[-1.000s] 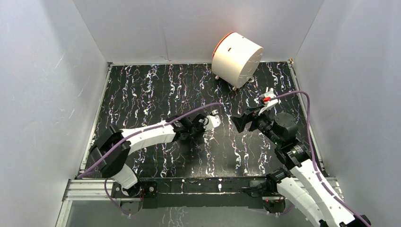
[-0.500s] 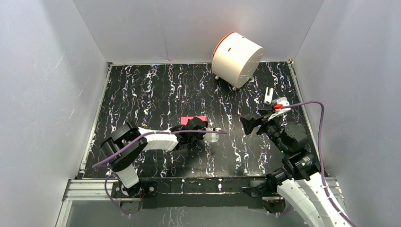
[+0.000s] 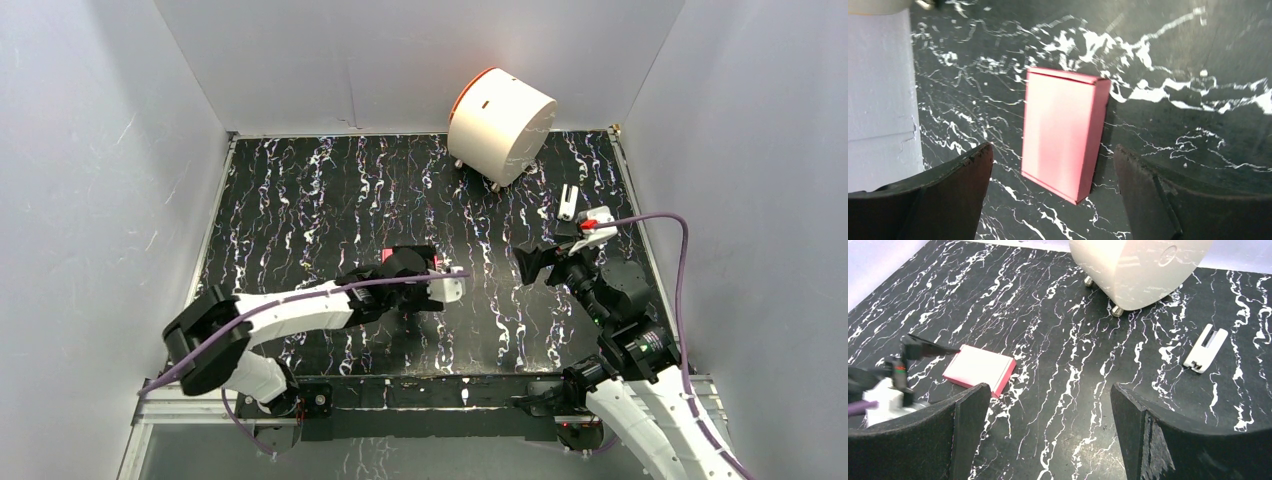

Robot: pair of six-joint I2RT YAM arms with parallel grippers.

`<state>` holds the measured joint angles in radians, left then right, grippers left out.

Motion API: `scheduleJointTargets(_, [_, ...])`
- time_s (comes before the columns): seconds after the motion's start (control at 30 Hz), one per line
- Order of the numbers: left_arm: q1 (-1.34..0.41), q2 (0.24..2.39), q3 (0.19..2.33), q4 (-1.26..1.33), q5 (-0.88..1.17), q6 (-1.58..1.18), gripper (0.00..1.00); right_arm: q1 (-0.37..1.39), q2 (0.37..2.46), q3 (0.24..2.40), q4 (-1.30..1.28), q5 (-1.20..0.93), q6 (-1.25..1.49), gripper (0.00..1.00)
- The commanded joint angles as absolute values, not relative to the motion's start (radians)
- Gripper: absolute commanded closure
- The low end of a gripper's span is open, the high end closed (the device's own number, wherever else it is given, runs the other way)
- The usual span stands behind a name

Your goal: Fold the paper box

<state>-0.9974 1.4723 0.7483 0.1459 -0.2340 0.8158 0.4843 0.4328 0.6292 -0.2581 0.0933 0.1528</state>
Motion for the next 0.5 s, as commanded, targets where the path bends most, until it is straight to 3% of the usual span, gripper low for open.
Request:
scheduleJointTargets(0.0, [-0.998, 1.338, 0.821, 0.074, -0.277, 0.562, 0.11, 0.482, 0.432, 0.702, -0.264, 0.146, 0.135, 0.02])
scheduleJointTargets(0.23, [-0.782, 1.262, 0.935, -0.097, -0.321, 0.161, 0.08, 0.481, 0.420, 0.745, -0.313, 0.223, 0.113, 0.01])
scheduleJointTargets(0.47, [-0.489, 1.054, 0.877, -0.170, -0.270, -0.189, 0.03, 0.482, 0.395, 0.771, -0.353, 0.295, 0.084, 0.02])
